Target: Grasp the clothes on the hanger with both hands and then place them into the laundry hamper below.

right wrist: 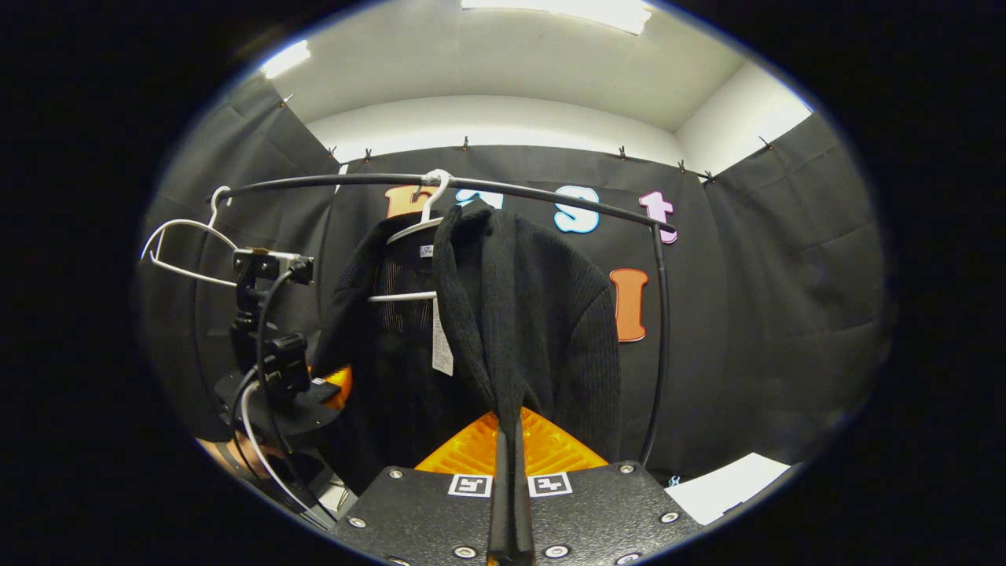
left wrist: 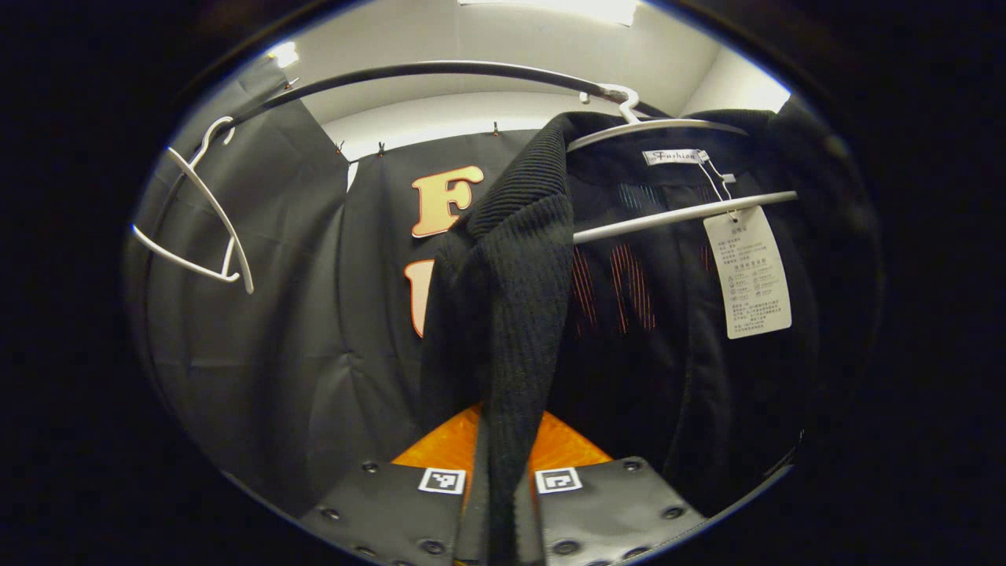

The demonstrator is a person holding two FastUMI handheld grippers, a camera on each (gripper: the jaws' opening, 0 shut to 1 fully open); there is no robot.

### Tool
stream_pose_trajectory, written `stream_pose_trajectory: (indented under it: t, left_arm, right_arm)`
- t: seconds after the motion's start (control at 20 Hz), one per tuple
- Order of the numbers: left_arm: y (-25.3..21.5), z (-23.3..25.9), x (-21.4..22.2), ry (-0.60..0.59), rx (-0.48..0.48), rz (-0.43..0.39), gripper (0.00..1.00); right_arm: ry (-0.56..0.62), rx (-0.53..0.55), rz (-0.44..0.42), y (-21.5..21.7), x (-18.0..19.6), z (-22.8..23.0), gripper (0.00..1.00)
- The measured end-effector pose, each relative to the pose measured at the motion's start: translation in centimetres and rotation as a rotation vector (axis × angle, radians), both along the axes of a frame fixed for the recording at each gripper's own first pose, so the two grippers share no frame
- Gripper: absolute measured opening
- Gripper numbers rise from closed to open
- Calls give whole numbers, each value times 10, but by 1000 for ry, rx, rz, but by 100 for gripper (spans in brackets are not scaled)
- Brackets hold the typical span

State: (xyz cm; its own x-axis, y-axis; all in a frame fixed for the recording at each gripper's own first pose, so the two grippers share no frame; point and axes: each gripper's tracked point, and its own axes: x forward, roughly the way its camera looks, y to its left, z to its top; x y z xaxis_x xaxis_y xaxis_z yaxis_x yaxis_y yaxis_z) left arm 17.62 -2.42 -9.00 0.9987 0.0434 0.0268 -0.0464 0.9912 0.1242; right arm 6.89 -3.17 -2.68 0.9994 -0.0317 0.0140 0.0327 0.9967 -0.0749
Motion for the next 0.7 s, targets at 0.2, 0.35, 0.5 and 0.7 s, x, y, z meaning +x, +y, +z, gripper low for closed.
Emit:
stream_pose_trajectory:
  t: [0.2,0.35,0.5,0.7]
  left_arm:
    - [6,13,-20,34,-101,-58,12]
    - [9,30,-26,19,-95,-135,14]
    - [5,43,-37,0,-156,-243,14]
    - [5,49,-40,-4,-188,-347,11]
  right_arm:
    - [10,13,14,3,10,-3,3]
    - [7,36,-69,5,15,-5,1]
    - [39,41,-162,12,15,-9,1]
    - [49,53,-277,16,9,-6,1]
